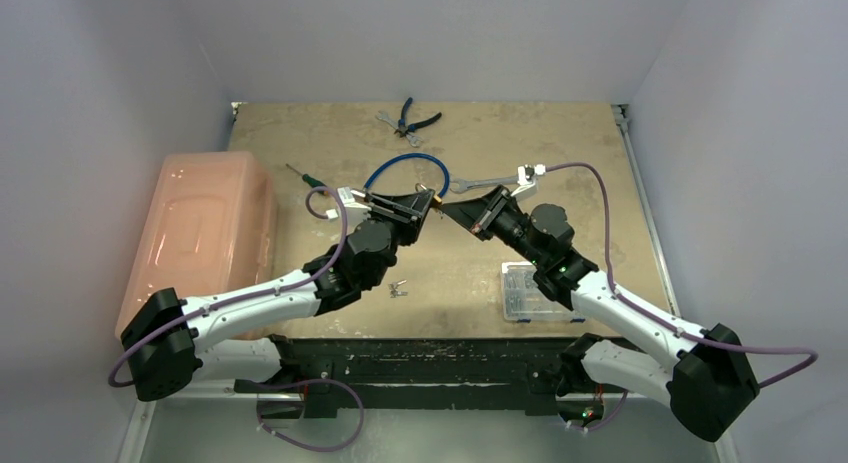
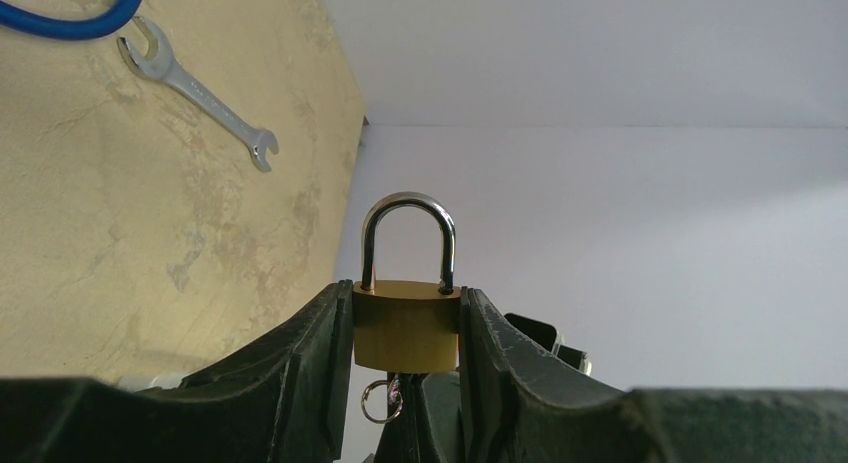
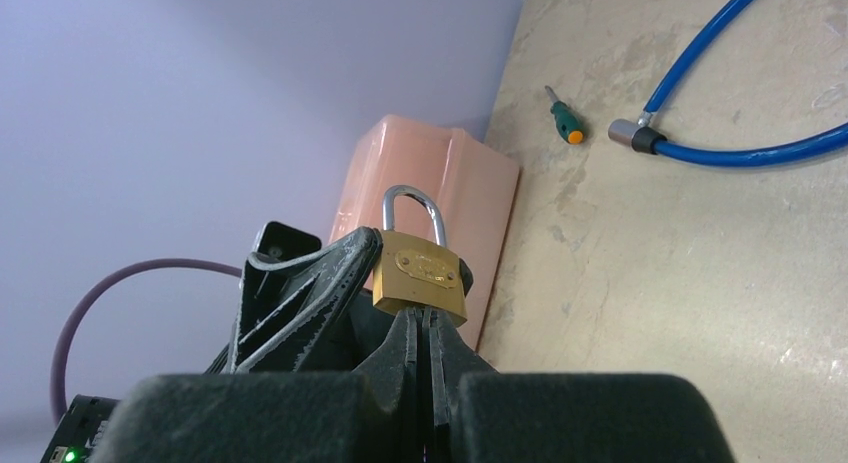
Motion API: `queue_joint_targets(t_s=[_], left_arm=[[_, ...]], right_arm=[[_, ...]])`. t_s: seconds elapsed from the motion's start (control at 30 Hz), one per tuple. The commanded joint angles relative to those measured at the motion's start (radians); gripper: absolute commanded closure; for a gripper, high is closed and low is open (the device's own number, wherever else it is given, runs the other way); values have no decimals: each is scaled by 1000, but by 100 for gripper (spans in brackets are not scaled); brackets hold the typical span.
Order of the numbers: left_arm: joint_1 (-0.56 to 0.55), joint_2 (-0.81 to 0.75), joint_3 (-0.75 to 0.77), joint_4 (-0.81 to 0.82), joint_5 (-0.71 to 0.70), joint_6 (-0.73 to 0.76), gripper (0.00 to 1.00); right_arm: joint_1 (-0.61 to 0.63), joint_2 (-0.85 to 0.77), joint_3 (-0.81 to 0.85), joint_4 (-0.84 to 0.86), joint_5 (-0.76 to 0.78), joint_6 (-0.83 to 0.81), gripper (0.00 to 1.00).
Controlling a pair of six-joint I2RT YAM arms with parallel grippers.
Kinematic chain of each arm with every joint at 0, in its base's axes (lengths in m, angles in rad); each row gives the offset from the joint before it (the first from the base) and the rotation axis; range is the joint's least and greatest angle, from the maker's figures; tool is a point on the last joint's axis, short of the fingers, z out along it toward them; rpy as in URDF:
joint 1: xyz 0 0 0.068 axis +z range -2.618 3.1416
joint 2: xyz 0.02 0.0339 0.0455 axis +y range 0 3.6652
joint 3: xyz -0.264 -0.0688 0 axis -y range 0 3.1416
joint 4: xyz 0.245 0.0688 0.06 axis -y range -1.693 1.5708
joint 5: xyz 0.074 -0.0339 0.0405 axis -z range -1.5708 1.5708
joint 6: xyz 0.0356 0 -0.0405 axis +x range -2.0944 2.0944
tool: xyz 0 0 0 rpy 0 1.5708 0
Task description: Unlock with the key
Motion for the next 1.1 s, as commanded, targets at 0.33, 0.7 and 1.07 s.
queue_joint_targets(t_s=[0.33, 0.7, 1.07], left_arm=[[-32, -34, -1, 156, 93, -7, 100], [-32, -22, 4, 136, 69, -20, 100], [-32, -13, 19, 112, 57, -27, 100]], right_arm=[[-16, -48, 38, -147, 79, -146, 100], [-16, -104, 116, -318, 57, -396, 58], [-15, -146, 173, -429, 21, -597, 49]])
